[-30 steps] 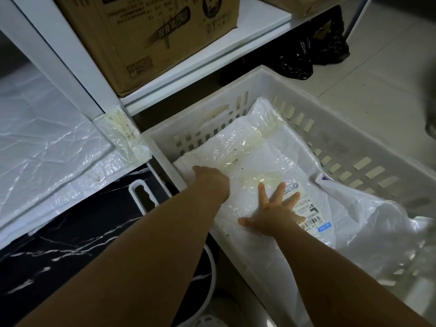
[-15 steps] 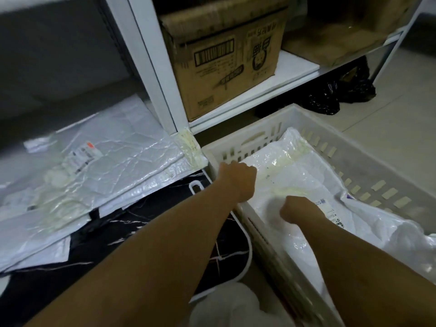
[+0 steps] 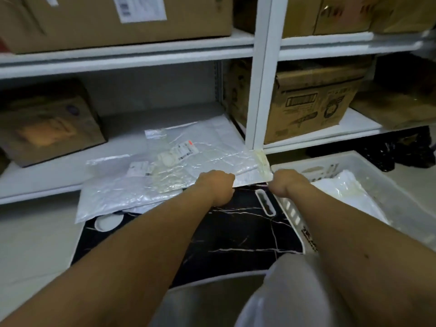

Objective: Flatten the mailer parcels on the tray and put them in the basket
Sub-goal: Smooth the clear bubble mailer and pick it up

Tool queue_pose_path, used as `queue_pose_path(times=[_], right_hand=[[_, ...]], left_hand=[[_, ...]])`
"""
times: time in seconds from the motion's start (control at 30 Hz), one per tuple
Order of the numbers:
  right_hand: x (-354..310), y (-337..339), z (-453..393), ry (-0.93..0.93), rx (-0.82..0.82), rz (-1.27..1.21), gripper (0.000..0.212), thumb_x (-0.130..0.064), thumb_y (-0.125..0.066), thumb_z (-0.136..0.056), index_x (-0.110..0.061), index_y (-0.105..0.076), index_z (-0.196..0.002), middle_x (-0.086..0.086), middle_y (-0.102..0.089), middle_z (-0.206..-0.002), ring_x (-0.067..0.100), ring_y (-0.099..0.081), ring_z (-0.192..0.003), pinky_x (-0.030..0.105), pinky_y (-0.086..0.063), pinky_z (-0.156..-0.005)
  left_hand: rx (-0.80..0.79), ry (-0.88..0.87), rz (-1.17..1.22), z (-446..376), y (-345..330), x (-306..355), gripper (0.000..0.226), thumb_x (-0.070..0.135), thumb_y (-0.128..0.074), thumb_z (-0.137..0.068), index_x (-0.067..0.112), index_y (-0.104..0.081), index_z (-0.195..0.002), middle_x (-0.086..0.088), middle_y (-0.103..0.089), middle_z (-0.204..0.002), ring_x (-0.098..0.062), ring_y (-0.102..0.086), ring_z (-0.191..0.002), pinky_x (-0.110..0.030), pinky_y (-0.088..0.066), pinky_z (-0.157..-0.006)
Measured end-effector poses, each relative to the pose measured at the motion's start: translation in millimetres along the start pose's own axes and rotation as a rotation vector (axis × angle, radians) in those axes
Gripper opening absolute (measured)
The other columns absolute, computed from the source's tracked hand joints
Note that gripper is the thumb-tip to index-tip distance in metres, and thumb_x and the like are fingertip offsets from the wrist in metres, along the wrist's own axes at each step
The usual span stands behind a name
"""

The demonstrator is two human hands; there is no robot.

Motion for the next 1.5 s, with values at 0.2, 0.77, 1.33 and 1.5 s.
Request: queue_pose_path(times=[0.2,0.77,1.33,1.5], right_hand=[[-133.7,-24.3,16.4,0.307,-0.008,0.148,0.03,-0.021,-0.048,-0.092,-0.01,-0.061,-0.116,0.012,-0.058,-0.124,0.029,-0.057,-0.109,0.032,-0.043,-0.084],[-223.5,-107.9,-6.9,0.469,0.024,0.406,0.061,-0.007,-0.05,-0.09,-0.013,-0.028,-0.147,-0.001,0.01,-0.16,0.029,-0.028,-0.134,0.04,-0.042,-0.097],[-238.7,-44.4,126.3,0.594,0.466,0.309,0.062,-0.013,-0.045,-0.093,0.002,-0.02,-0.148,0.015,-0.006,-0.157,0.028,-0.042,-0.121,0.037,-0.044,-0.09],[-226.7,-86.3,174.6,0.64,0.409,0.284,0.066,-0.018,-0.048,-0.093,0.001,-0.019,-0.149,0.016,-0.008,-0.157,0.03,-0.04,-0.124,0.041,-0.04,-0.096]], left_hand=[[-0.032,0.216,0.051,64.1,-20.1,-111.2,0.032,0.033,-0.04,-0.099,0.013,-0.047,-0.124,-0.011,-0.055,-0.122,-0.03,-0.052,-0.112,-0.037,-0.039,-0.081],[0.037,0.391,0.236,62.4,-78.9,-188.8,0.029,0.022,-0.047,-0.093,0.008,-0.054,-0.117,-0.008,-0.047,-0.12,-0.027,-0.049,-0.112,-0.042,-0.046,-0.094],[0.448,0.733,1.179,128.1,-30.0,-158.5,0.074,0.051,-0.027,-0.1,0.005,0.0,-0.152,-0.018,-0.035,-0.15,-0.033,-0.037,-0.135,-0.037,-0.031,-0.106],[0.469,0.826,1.021,168.7,-44.4,-158.0,0.053,0.021,-0.039,-0.098,0.015,-0.023,-0.148,-0.018,-0.054,-0.129,-0.034,-0.052,-0.114,-0.031,-0.037,-0.081]])
Point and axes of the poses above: each hand's wrist, its own z-axis away from the middle knuckle, its own y-axis out of the back of the hand, x = y × z, the point moved 5 cm from there along -z, towards the middle knuckle
